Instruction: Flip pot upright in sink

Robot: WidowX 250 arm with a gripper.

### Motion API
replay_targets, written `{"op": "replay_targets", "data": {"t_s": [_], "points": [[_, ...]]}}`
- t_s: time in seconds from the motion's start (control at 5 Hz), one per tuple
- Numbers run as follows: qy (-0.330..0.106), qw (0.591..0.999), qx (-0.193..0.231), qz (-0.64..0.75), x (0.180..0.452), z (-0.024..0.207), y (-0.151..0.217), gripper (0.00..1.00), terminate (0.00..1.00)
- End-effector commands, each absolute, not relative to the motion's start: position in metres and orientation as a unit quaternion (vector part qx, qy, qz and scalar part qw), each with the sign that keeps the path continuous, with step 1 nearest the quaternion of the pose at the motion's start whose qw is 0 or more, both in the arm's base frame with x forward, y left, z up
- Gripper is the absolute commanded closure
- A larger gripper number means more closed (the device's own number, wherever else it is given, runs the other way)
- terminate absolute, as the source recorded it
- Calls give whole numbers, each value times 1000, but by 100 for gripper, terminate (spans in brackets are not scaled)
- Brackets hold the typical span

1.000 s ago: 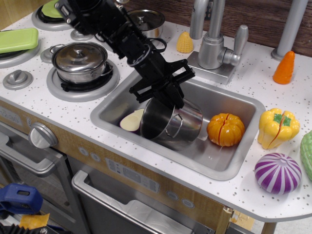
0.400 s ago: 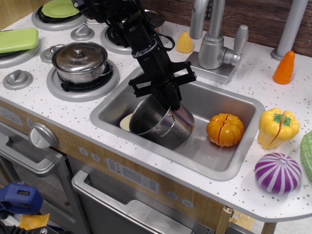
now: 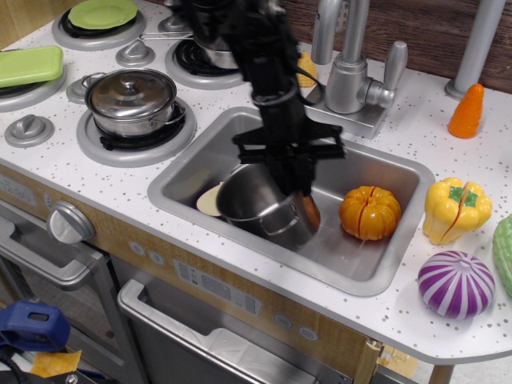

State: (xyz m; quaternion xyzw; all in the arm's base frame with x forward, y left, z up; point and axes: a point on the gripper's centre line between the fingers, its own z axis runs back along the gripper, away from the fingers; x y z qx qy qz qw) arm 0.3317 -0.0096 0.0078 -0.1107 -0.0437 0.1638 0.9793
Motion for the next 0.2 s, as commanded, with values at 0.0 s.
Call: {"op": "replay_targets", "data": {"t_s": [0.0], "points": [[-95, 977, -101, 163, 340, 30, -9, 0, 100]]}}
